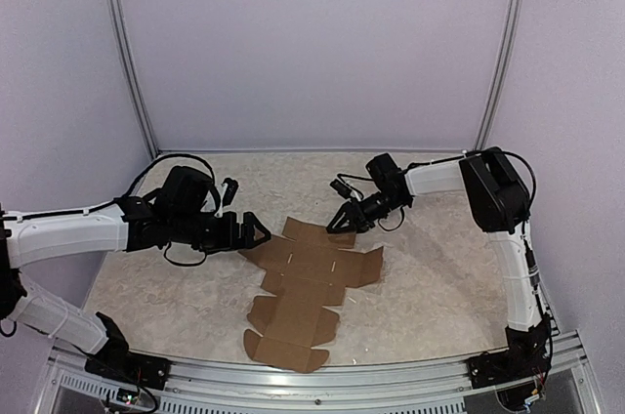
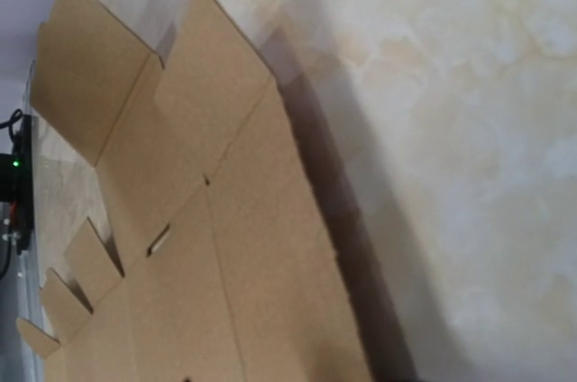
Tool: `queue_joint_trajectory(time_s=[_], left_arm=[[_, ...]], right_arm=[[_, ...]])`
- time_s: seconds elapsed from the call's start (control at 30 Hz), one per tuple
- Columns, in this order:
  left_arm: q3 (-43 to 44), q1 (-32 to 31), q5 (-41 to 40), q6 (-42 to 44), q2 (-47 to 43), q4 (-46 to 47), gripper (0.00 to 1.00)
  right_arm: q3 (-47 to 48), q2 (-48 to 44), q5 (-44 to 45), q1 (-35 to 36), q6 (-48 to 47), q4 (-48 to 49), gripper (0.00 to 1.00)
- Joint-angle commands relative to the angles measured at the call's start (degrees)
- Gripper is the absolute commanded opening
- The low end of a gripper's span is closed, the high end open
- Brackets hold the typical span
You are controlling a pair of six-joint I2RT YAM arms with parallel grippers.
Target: Fold the paper box
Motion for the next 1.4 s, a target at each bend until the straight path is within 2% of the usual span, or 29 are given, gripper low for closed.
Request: queue_joint_trajectory(time_s=[0.0,0.4,0.67,1.07,1.37], left_arm=[[1.45,0.43,0.32,1.02,-0.38,-1.64,0.99],[0.94,0.43,-0.45,1.09,-1.48,-2.15,0.99],[0.94,0.69,-1.16,1.69,-2.9,-3.12,0.99],[1.42,1.34,-1.86,3.03,-4.99,-4.32,0.99],[1.66,3.39,-3.36,4.7,-7.36,-5.98,0.99]], right_arm=[[-0.22,3.76,2.72,1.28,-0.6,-5.28,0.42],[-0.21,1.13,4.09,1.39,-0.6,-5.2,0.13],[-1.03,-3.09,5.17,1.42,-1.16,-5.75,0.01],[-4.49,-11.89,8.2,2.56,-3.19,-6.49,0.0],[-13.45,-23.58,15.62,6.16,-8.14,0.22,0.0]])
